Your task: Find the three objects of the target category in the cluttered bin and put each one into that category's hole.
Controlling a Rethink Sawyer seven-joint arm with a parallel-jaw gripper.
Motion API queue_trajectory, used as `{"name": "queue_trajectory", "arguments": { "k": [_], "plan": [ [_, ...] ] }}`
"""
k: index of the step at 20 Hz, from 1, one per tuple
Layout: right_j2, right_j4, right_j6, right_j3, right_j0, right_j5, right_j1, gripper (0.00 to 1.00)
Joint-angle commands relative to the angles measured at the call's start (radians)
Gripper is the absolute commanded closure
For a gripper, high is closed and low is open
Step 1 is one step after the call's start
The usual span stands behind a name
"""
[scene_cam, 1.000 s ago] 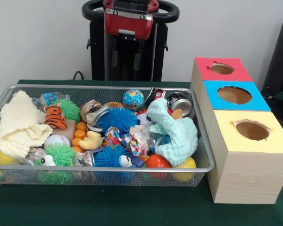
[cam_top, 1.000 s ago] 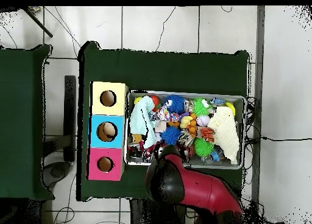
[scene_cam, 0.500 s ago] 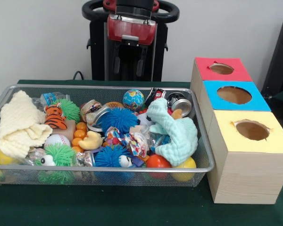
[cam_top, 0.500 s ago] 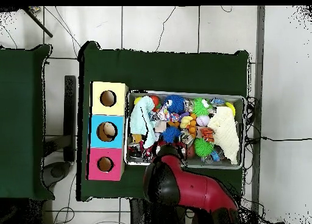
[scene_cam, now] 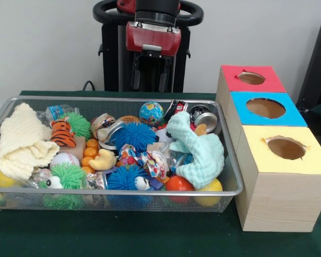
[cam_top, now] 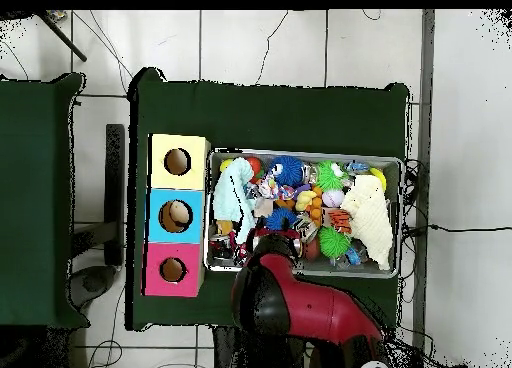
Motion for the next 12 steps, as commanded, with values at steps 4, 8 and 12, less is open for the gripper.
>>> {"name": "queue_trajectory", "arguments": {
  "k": [4, 8, 12],
  "plan": [
    [0.118, 0.012, 0.147, -0.034, -0.003, 0.106, -0.031, 0.00],
    [0.127, 0.027, 0.136, -0.056, -0.003, 0.150, -0.041, 0.00],
    [0.137, 0.047, 0.120, -0.077, -0.004, 0.227, -0.061, 0.00]
  ]
}}
